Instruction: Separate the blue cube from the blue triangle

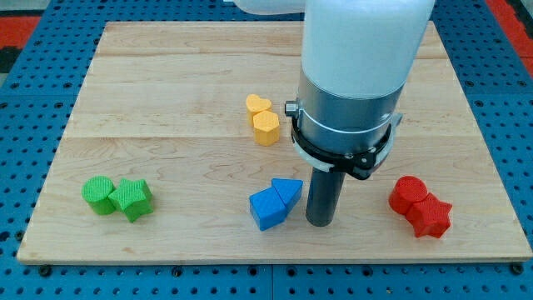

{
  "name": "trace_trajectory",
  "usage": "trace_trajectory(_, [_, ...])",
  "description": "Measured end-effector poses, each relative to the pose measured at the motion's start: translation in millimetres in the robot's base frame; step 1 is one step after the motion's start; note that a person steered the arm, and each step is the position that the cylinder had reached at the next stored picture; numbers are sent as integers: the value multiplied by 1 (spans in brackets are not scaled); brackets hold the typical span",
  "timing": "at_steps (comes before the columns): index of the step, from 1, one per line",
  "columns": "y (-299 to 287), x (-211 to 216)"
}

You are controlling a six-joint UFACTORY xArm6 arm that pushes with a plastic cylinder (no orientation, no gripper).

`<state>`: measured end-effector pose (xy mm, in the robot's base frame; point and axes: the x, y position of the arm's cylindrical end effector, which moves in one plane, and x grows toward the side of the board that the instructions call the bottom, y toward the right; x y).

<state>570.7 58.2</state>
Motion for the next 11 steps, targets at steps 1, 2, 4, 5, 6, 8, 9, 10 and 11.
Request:
trace_trajectory(1, [-7,20])
trace_trajectory(2, [-10,21])
trace_trajectory(4, [-55,21])
trace_trajectory(5, [-55,21])
trace_trajectory(6, [-55,8])
trace_trajectory(8, [-59,-40])
trace_trajectory(9, [-59,-42])
trace_trajectory(10, [-92,-42])
trace_trajectory(11, [-108,-41])
